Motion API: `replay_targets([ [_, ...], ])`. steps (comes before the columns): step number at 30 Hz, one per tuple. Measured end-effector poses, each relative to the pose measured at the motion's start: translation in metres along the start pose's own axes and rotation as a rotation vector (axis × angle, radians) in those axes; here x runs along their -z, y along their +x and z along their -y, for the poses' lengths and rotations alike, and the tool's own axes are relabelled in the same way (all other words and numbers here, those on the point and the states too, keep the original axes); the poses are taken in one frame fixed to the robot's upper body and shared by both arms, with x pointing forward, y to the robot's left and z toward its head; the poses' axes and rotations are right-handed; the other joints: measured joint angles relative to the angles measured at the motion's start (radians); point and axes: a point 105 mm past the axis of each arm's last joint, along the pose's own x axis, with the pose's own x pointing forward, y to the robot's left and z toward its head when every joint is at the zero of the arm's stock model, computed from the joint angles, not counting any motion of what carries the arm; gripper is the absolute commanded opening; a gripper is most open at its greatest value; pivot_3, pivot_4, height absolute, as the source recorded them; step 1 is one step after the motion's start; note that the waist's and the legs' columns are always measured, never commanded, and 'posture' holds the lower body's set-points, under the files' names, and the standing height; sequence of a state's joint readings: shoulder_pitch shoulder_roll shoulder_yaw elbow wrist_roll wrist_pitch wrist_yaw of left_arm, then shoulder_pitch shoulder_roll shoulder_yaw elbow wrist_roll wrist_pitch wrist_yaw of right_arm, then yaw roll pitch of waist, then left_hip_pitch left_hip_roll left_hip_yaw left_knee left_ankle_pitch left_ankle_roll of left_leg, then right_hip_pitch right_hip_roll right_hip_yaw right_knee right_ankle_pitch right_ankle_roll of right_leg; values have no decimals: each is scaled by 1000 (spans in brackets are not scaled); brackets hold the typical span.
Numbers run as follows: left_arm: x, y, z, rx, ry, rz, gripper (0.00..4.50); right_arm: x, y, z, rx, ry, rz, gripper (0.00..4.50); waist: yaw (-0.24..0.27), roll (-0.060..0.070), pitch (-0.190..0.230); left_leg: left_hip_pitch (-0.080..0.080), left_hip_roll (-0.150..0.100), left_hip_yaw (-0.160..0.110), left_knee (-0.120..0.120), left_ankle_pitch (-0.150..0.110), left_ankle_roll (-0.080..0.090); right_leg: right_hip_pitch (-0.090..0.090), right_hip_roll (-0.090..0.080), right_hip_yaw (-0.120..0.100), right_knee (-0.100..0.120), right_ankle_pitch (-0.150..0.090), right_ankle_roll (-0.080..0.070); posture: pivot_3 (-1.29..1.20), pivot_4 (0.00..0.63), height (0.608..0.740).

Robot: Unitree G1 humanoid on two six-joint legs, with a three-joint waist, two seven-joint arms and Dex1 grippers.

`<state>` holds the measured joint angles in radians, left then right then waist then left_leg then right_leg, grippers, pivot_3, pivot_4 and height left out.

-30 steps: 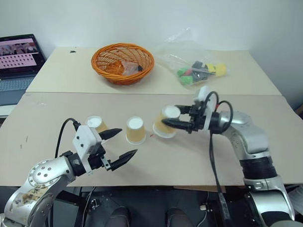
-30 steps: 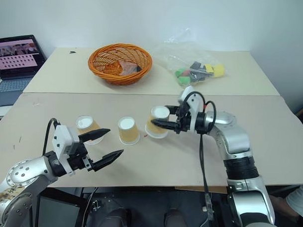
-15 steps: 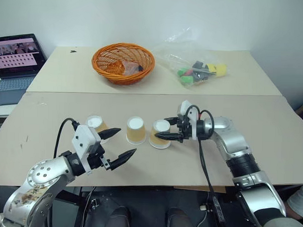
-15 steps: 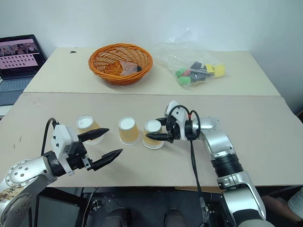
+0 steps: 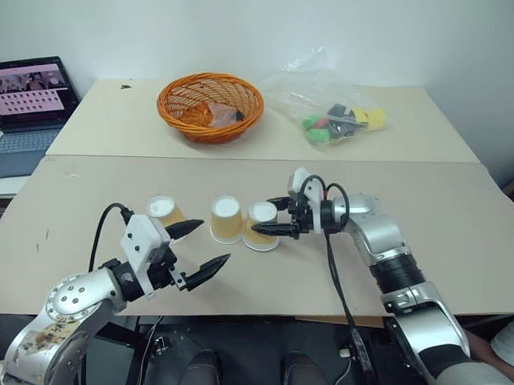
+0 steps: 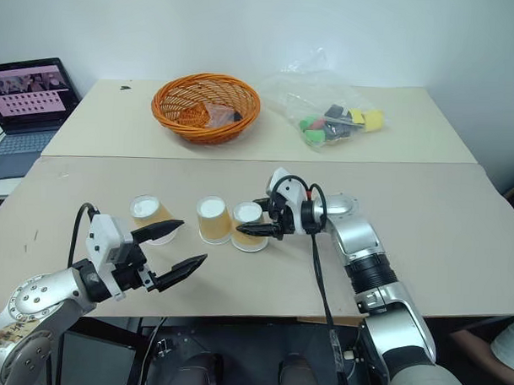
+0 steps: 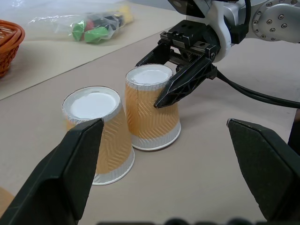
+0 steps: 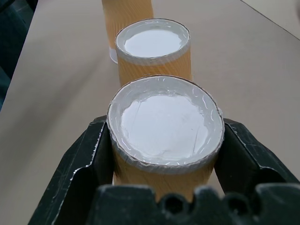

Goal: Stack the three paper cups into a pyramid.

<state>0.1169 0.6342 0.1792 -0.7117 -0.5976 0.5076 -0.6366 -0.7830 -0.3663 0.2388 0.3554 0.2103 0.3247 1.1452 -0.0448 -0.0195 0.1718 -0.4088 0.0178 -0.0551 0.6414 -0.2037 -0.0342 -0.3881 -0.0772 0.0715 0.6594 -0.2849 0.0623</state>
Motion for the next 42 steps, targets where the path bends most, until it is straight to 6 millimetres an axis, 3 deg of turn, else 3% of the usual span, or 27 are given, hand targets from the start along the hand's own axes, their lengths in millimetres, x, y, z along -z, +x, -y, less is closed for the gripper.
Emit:
replay_targets([
  [3,0,0,0,0,0,0,4500,0,1,2,1,8,1,4476,-1,0,0,0,0,0,0,0,0,0,0,0,1,0,0,0,150,740],
  [13,0,0,0,-1,0,0,4500,-1,2,3,6,-14,3,4476,0,0,0,0,0,0,0,0,0,0,0,0,0,0,0,0,150,740],
  [24,0,0,0,1,1,0,4500,-45,-12,-13,-37,-120,78,4476,0,0,0,0,0,0,0,0,0,0,0,0,1,0,0,0,150,740],
  [28,0,0,-2,-15,1,0,4500,-65,-39,-4,69,-142,97,4476,6,0,0,-1,0,-1,0,0,0,0,-1,0,-1,0,0,0,150,740],
  [32,-2,-8,-16,-150,-1,26,4500,-69,-73,4,197,-151,65,4476,8,0,0,-2,0,0,0,0,0,0,-1,-1,-2,0,0,0,150,740],
  [34,-11,-14,-35,-360,1,108,4500,-61,-83,2,235,-128,29,4476,6,-1,0,-1,0,0,0,0,0,0,0,0,-2,0,0,0,150,740],
  [39,-24,-34,-47,-706,9,217,4500,-55,-86,-6,238,-95,14,4476,1,-1,0,-2,0,0,0,0,0,0,-1,1,-1,0,0,0,150,740],
  [42,-12,-38,-41,-812,-18,182,4500,-56,-86,-6,256,-94,16,4476,5,-1,0,-1,-1,0,0,0,0,1,-1,0,-1,0,0,0,150,740],
])
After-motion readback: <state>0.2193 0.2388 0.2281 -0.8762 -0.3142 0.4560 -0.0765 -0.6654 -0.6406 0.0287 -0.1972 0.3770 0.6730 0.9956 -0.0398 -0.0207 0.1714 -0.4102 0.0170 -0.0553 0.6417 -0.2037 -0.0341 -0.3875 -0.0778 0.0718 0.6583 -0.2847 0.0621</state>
